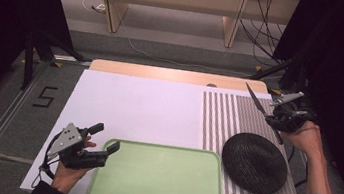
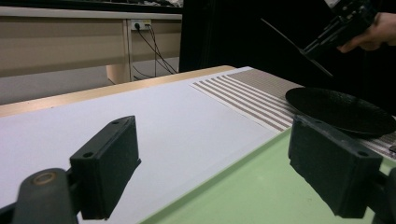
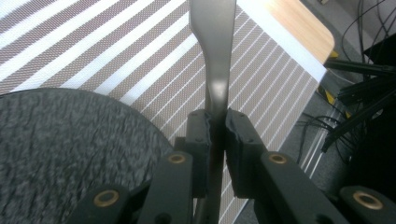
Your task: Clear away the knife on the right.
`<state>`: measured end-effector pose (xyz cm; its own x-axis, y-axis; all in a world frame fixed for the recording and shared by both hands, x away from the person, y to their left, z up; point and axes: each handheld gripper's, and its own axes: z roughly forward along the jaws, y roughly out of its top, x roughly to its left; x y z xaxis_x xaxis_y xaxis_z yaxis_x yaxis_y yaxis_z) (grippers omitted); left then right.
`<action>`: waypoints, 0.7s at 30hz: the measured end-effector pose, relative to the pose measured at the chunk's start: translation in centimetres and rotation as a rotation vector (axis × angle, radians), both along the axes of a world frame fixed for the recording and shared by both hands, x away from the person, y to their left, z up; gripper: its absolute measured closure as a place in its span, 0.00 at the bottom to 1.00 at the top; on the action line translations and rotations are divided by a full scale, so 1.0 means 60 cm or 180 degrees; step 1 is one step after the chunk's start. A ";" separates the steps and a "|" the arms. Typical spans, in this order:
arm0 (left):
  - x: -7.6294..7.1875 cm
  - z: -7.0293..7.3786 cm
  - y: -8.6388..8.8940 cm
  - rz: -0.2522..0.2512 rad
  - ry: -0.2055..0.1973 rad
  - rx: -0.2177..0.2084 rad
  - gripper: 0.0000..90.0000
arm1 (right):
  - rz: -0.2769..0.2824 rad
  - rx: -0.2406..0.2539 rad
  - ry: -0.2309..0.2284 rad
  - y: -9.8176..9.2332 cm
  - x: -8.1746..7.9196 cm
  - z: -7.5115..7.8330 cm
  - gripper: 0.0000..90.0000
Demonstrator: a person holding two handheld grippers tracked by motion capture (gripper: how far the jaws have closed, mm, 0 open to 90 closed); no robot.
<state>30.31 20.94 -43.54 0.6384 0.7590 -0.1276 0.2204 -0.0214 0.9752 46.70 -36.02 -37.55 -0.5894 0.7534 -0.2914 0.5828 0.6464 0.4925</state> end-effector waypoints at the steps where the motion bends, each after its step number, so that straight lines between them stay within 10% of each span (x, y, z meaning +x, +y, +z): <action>1: 0.000 0.000 0.000 -0.0001 0.0000 -0.0001 0.17 | -0.0021 0.0043 -0.0021 -0.007 -0.014 0.001 0.90; 9: 0.000 0.000 0.000 0.0003 -0.0002 -0.0001 0.17 | -0.0156 0.0271 -0.0173 -0.017 -0.064 0.006 0.90; 21: -0.001 0.001 0.000 -0.0004 -0.0024 0.0012 0.17 | 0.0001 0.1072 -0.0239 0.008 -0.136 0.024 0.90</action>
